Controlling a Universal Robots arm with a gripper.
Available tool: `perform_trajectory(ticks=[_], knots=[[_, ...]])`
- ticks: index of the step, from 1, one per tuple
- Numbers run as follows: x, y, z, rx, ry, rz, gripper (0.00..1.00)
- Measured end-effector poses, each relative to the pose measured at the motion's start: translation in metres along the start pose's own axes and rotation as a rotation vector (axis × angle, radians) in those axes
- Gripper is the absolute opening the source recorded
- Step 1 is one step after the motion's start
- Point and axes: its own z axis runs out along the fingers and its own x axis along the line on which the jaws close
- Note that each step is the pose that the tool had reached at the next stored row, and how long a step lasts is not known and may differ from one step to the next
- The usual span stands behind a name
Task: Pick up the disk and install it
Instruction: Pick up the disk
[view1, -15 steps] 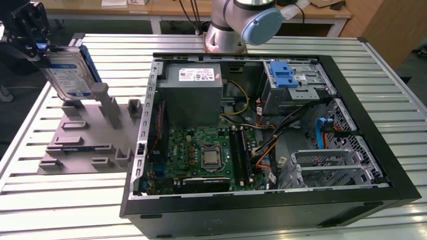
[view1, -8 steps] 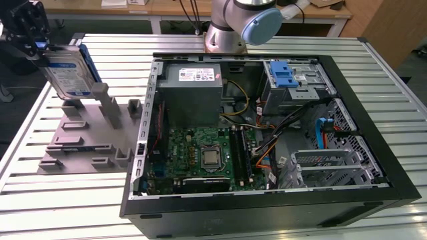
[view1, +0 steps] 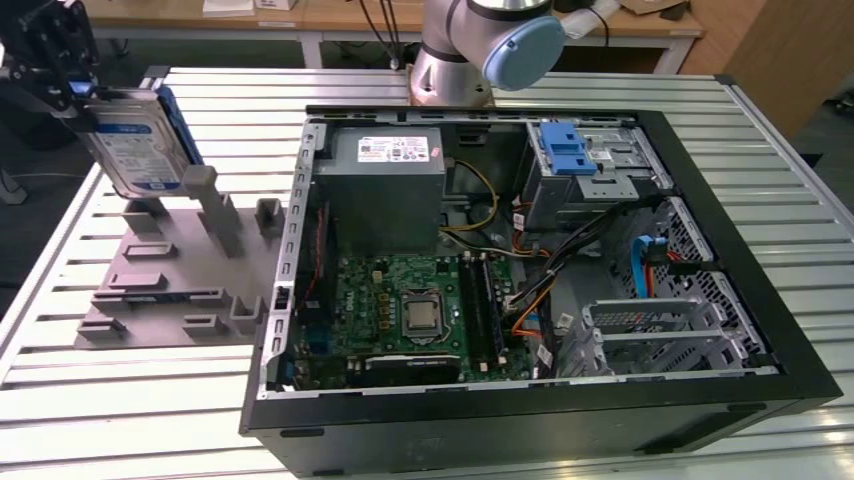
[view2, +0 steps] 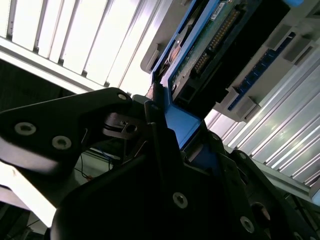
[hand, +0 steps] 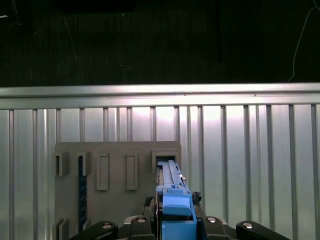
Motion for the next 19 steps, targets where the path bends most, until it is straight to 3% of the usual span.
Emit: perform_trajectory(ticks=[19], knots=[[-0.0003,0.0001,-0.0094,0.0001,-0.0001,0.0,0.36]])
